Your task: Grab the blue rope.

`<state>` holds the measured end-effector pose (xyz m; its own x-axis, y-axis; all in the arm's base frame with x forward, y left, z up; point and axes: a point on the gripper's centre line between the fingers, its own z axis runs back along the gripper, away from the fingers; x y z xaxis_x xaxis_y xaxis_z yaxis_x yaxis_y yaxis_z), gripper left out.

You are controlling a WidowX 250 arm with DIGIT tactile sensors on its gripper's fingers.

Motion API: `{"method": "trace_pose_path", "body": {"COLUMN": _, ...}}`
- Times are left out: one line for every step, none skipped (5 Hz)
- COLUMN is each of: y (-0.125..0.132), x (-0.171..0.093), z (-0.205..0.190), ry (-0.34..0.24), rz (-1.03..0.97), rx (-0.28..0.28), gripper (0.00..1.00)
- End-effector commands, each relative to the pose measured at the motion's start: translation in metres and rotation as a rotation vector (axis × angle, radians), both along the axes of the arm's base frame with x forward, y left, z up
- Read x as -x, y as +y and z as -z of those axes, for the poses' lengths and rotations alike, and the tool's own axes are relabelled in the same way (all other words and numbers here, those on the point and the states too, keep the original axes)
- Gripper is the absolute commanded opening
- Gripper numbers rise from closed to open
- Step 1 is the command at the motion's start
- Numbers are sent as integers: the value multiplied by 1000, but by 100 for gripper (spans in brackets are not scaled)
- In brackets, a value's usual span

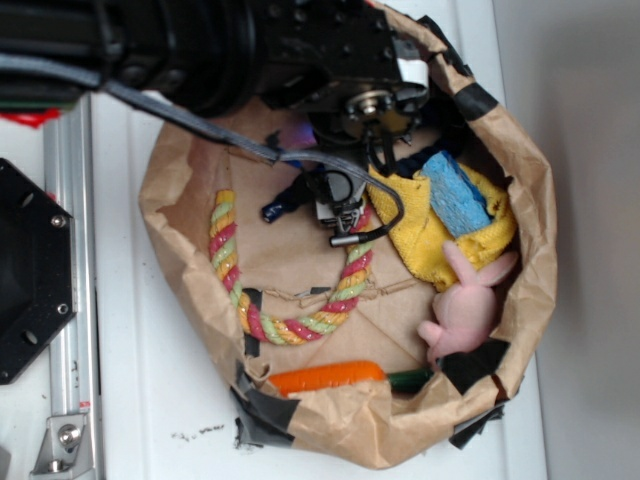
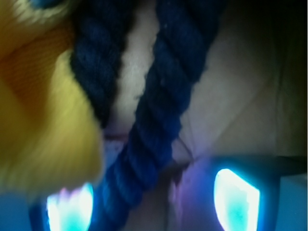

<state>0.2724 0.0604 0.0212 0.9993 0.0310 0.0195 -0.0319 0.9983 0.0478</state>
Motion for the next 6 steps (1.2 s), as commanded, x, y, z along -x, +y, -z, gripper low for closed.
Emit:
{"method": "trace_pose_path", "body": {"y": 7, "x": -13, "z": -10, "ry": -30, "rz": -18, "rx": -52, "gripper": 100}}
{"method": "trace_pose_path", "body": {"y": 6, "x": -19, "z": -7, "ry": -9, "rz": -62, "rx": -63, "gripper": 24}}
{"method": "trace_pose_path", "body": {"y": 6, "x": -28, "z": -4, "ry": 6, "rz": -102, "rx": -46, "gripper": 0}}
{"method": "trace_pose_path", "body": {"y": 4, "x": -35, "z": -1, "ry": 7, "rz": -110, "rx": -83, "gripper": 0}}
{"method": "trace_pose_path", "body": {"y": 3, "x": -34, "z": 0, "ry": 5, "rz": -107, "rx": -105, "gripper": 0}}
{"method": "trace_pose_path", "body": {"y": 3, "x": -28, "z": -5, "ry": -15, "rz": -108, "rx": -122, "gripper": 0}}
